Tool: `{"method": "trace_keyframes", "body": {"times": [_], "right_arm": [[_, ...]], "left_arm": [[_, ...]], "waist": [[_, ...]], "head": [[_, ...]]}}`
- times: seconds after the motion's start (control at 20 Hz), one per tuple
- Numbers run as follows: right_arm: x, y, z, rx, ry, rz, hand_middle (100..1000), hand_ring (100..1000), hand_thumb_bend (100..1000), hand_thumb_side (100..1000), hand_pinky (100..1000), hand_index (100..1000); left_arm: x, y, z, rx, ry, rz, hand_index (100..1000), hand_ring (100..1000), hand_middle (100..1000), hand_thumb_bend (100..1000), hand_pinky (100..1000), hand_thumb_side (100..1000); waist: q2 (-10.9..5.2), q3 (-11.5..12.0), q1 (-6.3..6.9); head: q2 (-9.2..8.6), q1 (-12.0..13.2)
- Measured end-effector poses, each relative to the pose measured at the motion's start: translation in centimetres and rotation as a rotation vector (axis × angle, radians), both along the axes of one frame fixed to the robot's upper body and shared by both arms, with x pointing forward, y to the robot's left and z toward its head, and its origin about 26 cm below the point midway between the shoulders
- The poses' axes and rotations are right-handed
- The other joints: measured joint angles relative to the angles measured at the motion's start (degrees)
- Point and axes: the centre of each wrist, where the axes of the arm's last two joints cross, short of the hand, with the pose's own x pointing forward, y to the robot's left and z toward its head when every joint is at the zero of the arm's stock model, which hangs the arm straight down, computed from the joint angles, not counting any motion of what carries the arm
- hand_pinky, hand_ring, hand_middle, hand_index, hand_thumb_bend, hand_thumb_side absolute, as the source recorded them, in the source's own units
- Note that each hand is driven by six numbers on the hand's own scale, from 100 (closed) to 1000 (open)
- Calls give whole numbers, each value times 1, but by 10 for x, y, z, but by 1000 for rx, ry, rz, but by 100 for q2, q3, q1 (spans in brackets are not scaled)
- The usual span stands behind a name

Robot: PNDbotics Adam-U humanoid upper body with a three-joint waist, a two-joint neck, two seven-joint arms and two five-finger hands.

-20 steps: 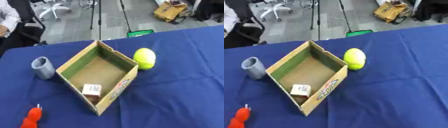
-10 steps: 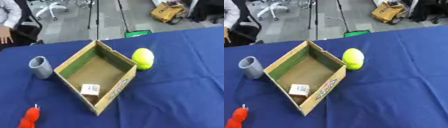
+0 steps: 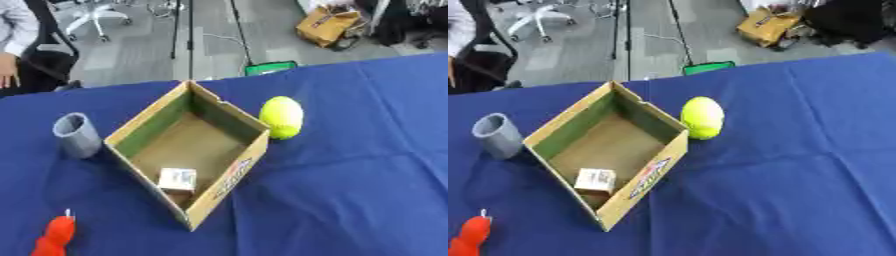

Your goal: Pick up objects on the table and place them in the box.

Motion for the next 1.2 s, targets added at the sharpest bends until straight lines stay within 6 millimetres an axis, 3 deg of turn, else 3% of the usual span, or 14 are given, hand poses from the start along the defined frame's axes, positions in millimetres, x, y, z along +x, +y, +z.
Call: {"method": "trace_keyframes", "body": {"times": [0.05, 0.2, 0.25, 0.5, 0.65, 0.95, 1.2], "right_arm": [[2, 2, 0, -25, 44, -12, 887, 891, 258, 913, 854, 957], [18, 4, -4, -85, 191, -62, 885, 891, 261, 908, 854, 958], [23, 4, -5, -99, 228, -77, 876, 891, 273, 860, 853, 957], [62, 1, -18, -166, 447, -165, 882, 892, 283, 785, 837, 973], [85, 2, -30, -195, 544, -210, 903, 895, 345, 680, 800, 1000], [116, 0, -53, -227, 681, -292, 937, 914, 408, 535, 834, 1000], [131, 0, -63, -238, 802, -346, 947, 921, 428, 540, 860, 1000]], "left_arm": [[0, 0, 0, 0, 1, -3, 923, 895, 920, 100, 904, 1000], [0, -1, 0, 5, 4, -11, 923, 895, 920, 100, 904, 1000], [0, -1, 0, 5, 4, -13, 915, 894, 917, 100, 904, 1000], [0, -3, -1, 11, 10, -25, 905, 893, 915, 100, 905, 1000], [1, -4, -1, 14, 14, -31, 901, 892, 909, 100, 905, 1000], [1, -4, -1, 13, 18, -39, 884, 887, 887, 100, 903, 1000], [1, -5, -1, 17, 22, -41, 877, 887, 883, 100, 903, 1000]], "waist": [[-6, 5, -12], [-31, 25, -14], [-32, 26, -15], [-57, 60, -43], [-64, 73, -53], [-64, 103, -52], [-52, 103, -53]], "head": [[15, -14], [42, -52], [44, -61], [48, -139], [48, -194], [46, -247], [41, -284]]}}
